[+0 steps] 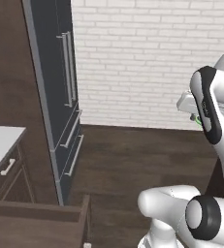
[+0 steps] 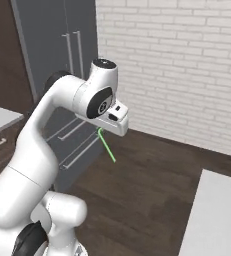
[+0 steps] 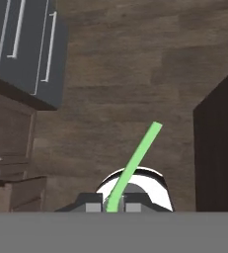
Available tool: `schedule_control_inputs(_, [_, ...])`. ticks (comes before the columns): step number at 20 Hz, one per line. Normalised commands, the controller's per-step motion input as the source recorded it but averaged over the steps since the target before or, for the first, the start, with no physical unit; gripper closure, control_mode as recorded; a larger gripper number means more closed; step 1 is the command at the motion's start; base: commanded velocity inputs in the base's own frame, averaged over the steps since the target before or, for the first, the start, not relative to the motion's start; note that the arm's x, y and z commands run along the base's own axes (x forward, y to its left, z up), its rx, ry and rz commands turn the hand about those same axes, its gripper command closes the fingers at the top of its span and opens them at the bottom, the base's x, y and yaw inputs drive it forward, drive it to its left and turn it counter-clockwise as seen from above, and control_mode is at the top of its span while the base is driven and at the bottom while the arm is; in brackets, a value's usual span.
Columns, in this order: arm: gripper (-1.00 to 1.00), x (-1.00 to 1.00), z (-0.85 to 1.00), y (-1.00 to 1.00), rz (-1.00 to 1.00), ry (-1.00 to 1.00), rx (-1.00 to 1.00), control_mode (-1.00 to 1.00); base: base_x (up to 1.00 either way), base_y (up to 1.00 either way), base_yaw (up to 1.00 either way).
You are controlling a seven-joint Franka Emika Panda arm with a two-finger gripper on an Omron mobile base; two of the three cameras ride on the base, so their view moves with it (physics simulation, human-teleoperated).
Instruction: Take a straw from the drawer in front and place it inside the glass cup on the dining counter.
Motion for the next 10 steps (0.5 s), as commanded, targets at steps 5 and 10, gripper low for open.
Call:
schedule_control_inputs(5, [1.00,0.00,0.00,0.00,0.00,0.00,0.00,1.00,1.00,-0.19,-0.09])
schedule_control_inputs(10, [1.00,0.00,0.00,0.00,0.00,0.00,0.00,1.00,1.00,-0.27,-0.11])
